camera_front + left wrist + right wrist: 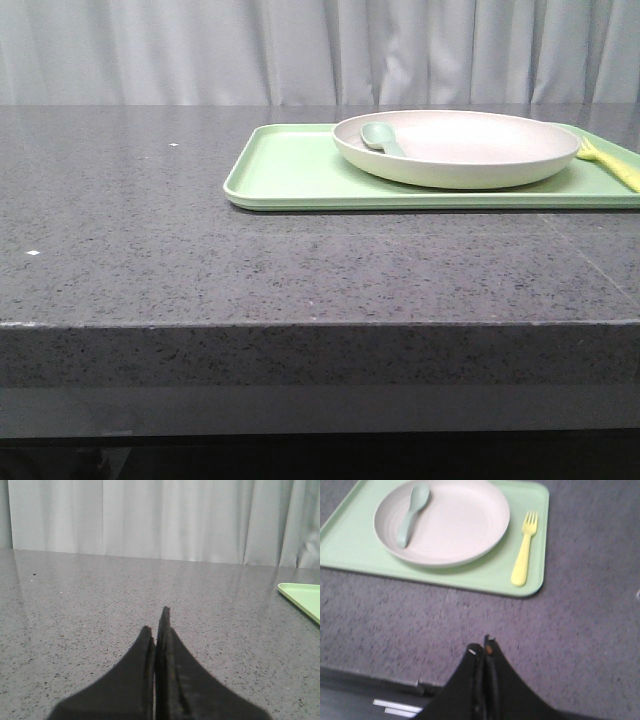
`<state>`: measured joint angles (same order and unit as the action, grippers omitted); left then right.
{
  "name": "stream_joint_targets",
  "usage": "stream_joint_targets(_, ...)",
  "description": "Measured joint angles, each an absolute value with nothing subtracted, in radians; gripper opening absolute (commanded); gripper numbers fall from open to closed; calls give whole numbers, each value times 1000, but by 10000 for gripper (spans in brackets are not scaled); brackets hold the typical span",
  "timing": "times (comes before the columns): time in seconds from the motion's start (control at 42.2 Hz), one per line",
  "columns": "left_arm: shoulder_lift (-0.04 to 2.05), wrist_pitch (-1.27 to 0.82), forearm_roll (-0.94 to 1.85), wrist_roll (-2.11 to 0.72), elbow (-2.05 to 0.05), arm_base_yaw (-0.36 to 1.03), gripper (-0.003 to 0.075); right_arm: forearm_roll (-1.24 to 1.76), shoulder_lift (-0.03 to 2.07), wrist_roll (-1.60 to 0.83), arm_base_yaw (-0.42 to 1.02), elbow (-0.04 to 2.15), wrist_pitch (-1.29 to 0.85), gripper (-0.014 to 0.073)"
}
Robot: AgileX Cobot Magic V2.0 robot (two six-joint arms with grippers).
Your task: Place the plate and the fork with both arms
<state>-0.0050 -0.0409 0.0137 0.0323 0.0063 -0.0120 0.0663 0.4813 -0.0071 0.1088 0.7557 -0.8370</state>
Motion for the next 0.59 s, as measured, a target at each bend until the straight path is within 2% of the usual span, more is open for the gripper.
stream_joint_targets(0.331,-5,-41,14,32,6,-12,-18,59,138,-9,-10,162,-129,-68)
stream_joint_targets(0.45,-5,-41,14,32,6,-12,-18,59,21,-9,-36,28,-39,-68)
stream_joint_targets(0.592,-5,-41,14,32,6,-12,-18,59,-8,-9,-44,-24,-9,-68)
